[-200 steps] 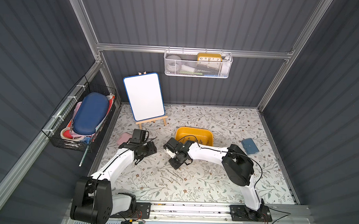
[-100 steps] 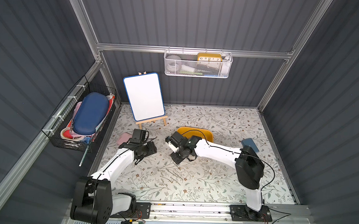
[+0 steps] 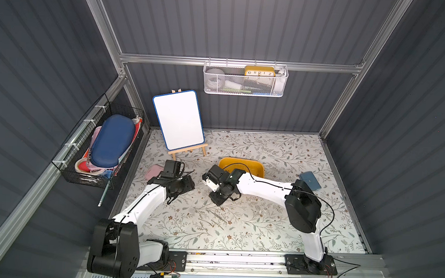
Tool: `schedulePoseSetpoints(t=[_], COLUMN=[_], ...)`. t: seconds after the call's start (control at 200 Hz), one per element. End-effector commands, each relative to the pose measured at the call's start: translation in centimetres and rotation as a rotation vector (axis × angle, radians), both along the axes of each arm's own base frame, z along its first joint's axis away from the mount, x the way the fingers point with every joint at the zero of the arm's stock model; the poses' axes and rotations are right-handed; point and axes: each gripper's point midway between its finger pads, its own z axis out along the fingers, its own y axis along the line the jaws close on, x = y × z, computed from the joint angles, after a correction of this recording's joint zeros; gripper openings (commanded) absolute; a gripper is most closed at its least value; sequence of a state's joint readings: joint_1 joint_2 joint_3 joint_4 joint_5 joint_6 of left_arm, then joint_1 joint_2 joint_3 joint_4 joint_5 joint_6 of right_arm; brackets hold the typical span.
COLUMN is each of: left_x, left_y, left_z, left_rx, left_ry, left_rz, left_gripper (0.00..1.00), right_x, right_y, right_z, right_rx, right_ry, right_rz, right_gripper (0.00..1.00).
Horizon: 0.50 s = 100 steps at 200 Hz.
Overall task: Put the nails on the desktop into the storage box
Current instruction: Pick up the nail from the center of the board.
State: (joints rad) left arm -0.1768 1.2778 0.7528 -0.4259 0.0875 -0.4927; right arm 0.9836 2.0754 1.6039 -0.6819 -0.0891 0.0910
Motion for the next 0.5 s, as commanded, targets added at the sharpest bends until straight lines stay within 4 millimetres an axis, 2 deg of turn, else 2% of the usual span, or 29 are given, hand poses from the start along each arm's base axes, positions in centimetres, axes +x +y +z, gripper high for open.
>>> schedulePoseSetpoints(t=[0.0, 0.495], left_x=[-0.4, -0.4], left_y=[-0.1, -0.1], left_z=[0.1, 0.0], left_rx=[-0.009, -0.006], left_ry=[-0.008, -0.006], left_rz=[-0.023, -0.023], left_gripper=[0.65, 0.64], right_x=[-0.6, -0.7], right_y=[-0.6, -1.1], right_z=[-1.2, -5.6], right_rx=[-0.047, -0.154], right_ry=[0.019, 0.031], right_rz=[0.017, 0.041], right_gripper=[0.34, 0.33])
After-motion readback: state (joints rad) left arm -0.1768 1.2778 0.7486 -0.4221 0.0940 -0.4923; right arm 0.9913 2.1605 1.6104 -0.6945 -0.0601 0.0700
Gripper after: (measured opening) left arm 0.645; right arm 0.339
